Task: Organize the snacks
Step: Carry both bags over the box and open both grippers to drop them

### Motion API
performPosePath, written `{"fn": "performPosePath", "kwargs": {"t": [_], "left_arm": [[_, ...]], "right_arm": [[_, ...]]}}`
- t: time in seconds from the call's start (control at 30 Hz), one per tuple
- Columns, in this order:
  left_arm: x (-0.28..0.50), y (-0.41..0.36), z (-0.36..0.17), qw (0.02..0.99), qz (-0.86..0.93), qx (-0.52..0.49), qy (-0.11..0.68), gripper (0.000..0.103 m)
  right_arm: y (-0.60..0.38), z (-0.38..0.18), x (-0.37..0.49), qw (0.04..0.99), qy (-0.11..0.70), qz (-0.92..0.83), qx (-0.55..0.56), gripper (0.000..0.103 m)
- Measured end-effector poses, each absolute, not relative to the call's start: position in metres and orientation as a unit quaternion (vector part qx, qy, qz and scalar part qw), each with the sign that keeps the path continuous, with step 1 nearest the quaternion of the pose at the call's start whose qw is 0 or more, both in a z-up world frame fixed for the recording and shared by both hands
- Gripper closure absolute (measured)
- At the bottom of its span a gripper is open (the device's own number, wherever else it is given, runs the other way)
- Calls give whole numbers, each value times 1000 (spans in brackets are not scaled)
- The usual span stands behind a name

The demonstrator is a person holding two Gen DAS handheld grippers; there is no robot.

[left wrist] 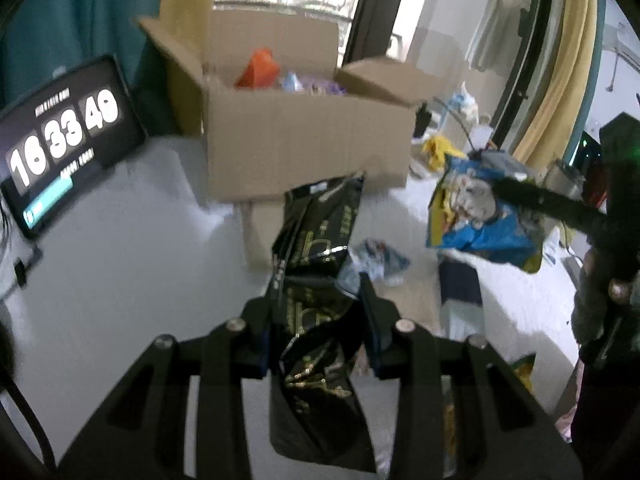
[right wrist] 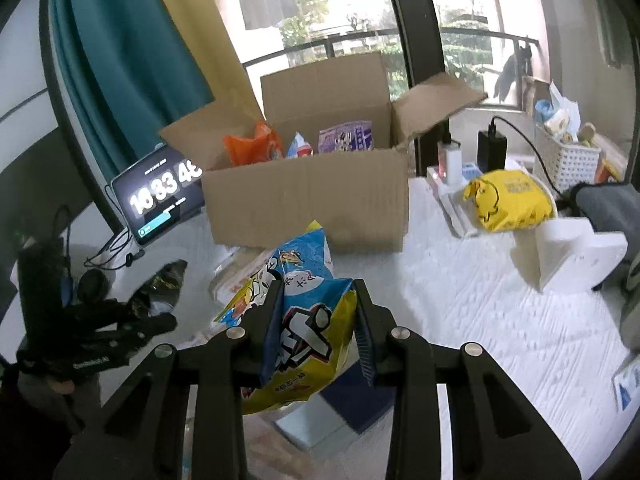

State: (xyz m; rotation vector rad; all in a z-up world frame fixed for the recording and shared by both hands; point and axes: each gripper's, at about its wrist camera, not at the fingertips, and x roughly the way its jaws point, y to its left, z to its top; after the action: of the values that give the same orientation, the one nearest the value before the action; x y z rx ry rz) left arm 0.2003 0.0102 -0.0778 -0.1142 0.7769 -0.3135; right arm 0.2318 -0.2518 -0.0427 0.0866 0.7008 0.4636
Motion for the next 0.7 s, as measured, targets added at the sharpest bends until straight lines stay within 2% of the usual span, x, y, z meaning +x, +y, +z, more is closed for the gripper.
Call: {"fn": "performPosePath", "kwargs": {"t": [0.33, 0.7], "left_arm": [[239, 15, -22, 942, -144, -31, 300, 67], [291, 20, 14, 959, -139, -21, 248, 67]], "right_arm": [[-253, -12, 258, 925, 305, 225, 33, 68], [-233, 18, 310, 933, 272, 233, 23, 68]]}}
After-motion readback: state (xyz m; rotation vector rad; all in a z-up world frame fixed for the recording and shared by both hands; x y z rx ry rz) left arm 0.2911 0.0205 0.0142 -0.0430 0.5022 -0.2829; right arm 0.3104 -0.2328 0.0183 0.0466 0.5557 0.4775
